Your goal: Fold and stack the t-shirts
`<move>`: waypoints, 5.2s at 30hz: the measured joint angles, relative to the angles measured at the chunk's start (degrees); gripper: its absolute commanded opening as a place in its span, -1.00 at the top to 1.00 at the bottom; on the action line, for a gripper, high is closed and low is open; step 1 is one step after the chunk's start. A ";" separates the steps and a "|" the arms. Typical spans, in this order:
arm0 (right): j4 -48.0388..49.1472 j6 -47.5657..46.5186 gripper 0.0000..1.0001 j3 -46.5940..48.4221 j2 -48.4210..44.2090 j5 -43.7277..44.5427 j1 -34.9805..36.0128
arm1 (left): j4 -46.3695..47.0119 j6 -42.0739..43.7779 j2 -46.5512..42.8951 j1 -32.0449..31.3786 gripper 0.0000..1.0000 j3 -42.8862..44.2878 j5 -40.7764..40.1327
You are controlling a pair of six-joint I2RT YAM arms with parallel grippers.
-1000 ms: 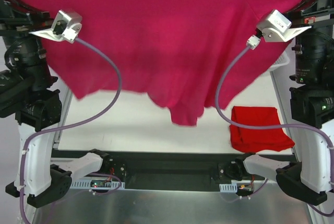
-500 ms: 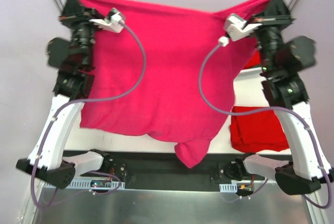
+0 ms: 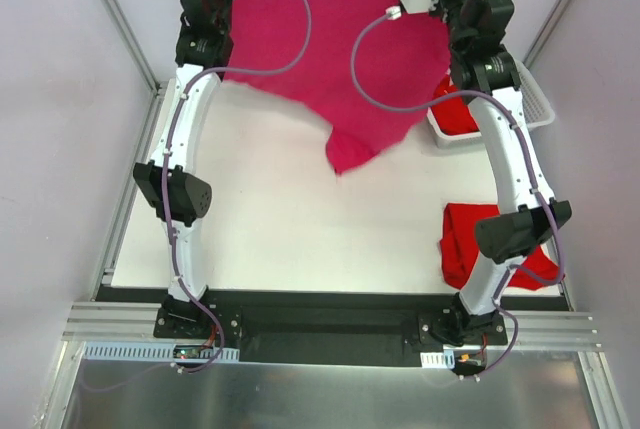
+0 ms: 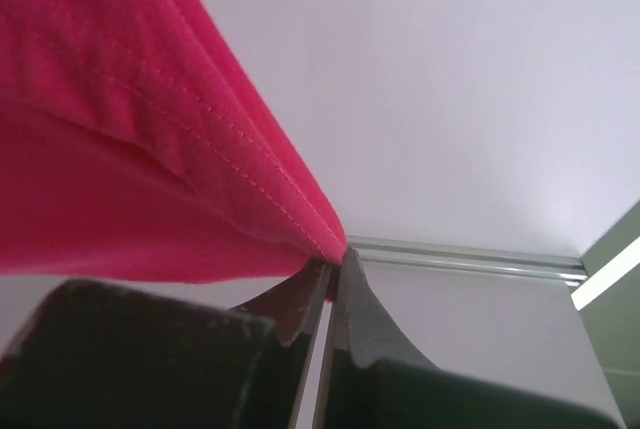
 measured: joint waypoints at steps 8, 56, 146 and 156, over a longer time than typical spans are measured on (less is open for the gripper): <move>2.40 -2.62 0.99 2.12 -0.07 -0.26 -1.07 | 2.32 5.62 -1.84 -0.50 1.00 -2.84 1.16; -10.51 1.14 0.98 -17.86 -17.57 7.63 5.42 | -5.53 -2.21 -32.20 -6.88 1.00 -43.21 -12.63; -15.87 4.17 0.99 9.99 10.75 -0.92 1.44 | -17.66 -0.76 -4.61 0.02 1.00 -3.23 -0.22; -6.08 -3.37 0.99 4.04 -5.44 -0.61 1.86 | -10.91 4.81 -19.19 -1.20 1.00 -4.50 -1.53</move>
